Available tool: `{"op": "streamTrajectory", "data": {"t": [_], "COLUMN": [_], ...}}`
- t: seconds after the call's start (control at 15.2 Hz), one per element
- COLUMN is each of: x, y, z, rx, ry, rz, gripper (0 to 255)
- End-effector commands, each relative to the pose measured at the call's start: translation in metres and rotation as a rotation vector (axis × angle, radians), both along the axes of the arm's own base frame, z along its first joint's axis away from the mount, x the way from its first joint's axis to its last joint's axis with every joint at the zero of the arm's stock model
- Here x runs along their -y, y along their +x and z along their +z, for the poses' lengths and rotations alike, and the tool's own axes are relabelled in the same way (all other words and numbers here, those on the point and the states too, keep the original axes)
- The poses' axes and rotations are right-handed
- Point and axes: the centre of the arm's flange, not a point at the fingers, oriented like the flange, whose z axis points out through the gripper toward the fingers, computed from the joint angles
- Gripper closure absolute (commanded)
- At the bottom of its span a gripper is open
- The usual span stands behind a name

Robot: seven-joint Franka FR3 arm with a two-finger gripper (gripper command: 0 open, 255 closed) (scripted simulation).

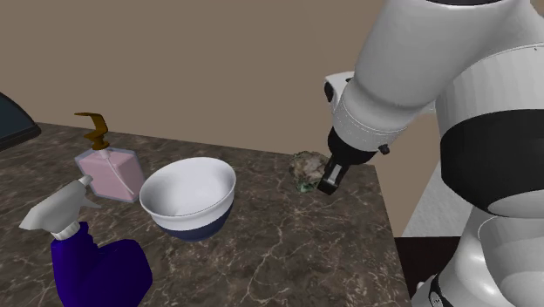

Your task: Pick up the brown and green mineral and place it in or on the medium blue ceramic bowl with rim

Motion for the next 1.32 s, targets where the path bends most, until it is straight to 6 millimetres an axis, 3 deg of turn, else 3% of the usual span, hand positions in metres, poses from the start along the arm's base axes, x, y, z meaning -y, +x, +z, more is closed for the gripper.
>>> {"op": "streamTrajectory", "data": {"t": [0.0,0.99,1.25], "x": [-0.001,-0.001,-0.006], "y": [0.001,0.001,0.053], "z": [0.011,0.086,0.088], "rx": [0.0,0.0,0.0], "ry": [0.0,0.0,0.0], "rz": [0.0,0.0,0.0], "gripper": [255,255,255]}}
